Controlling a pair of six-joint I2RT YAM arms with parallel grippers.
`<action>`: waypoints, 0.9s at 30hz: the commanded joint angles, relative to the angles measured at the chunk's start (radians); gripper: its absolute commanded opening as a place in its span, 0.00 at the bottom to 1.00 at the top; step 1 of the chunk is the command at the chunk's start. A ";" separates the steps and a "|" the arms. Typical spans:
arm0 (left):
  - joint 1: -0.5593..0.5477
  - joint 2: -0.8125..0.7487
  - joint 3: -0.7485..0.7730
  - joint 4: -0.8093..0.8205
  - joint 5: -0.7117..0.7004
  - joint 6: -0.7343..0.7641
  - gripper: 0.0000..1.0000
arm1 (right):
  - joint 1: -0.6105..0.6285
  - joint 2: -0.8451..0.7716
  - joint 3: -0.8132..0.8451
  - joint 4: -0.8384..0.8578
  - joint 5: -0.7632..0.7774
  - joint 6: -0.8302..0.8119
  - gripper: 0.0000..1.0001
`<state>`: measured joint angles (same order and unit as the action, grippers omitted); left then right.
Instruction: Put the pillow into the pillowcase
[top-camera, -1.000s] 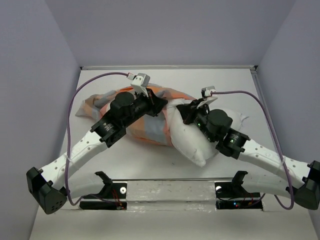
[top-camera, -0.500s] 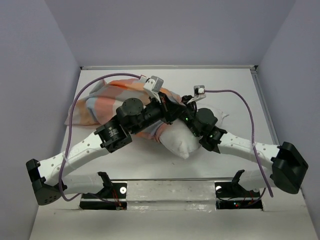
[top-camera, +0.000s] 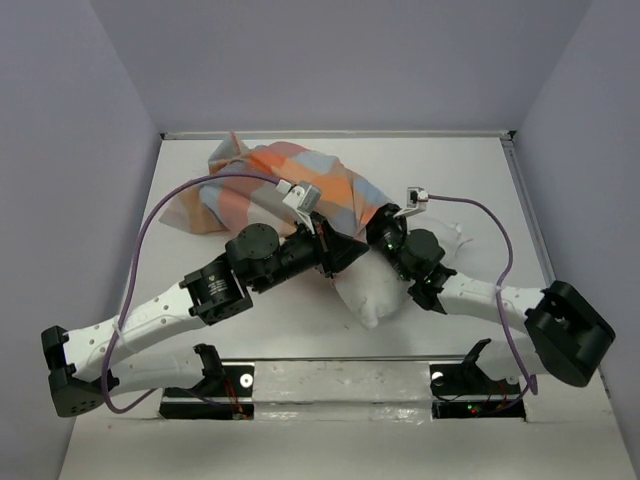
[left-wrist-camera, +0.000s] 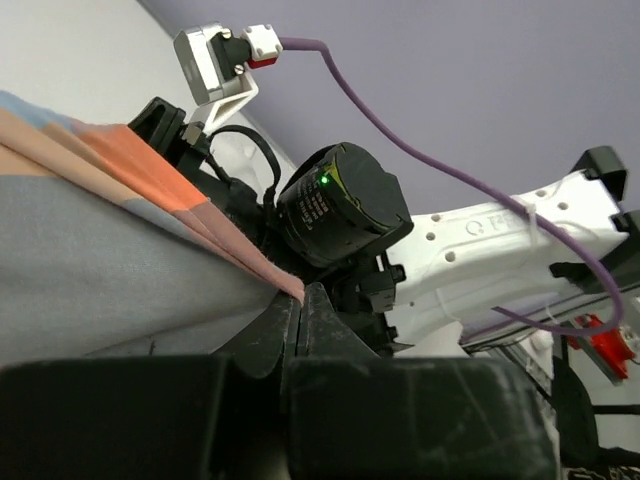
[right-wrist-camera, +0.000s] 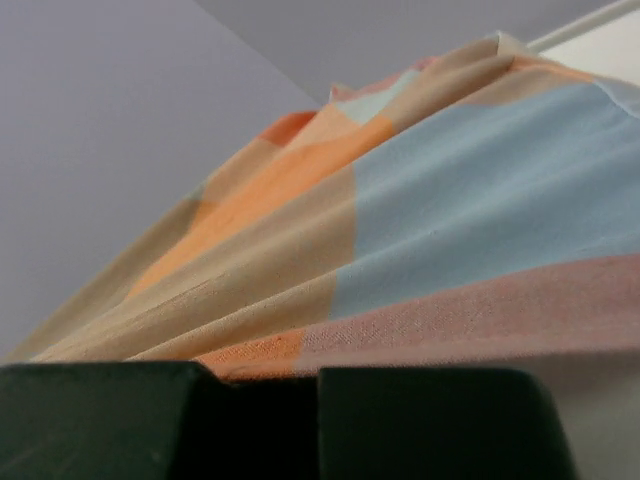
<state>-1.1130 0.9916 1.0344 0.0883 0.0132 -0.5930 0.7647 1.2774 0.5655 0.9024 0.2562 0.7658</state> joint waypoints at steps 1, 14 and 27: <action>-0.030 -0.077 -0.057 0.147 -0.001 -0.015 0.00 | 0.044 0.161 0.063 0.079 0.124 0.096 0.00; -0.016 -0.323 -0.275 -0.179 -0.394 0.018 0.46 | 0.044 -0.282 0.287 -1.120 -0.026 -0.273 0.90; -0.018 0.165 0.212 -0.396 -0.418 0.330 0.99 | -0.027 -0.565 0.155 -1.237 0.218 -0.215 0.31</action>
<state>-1.1282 0.9569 1.0954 -0.2356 -0.3618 -0.4282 0.7387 0.7898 0.7097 -0.3168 0.4011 0.5541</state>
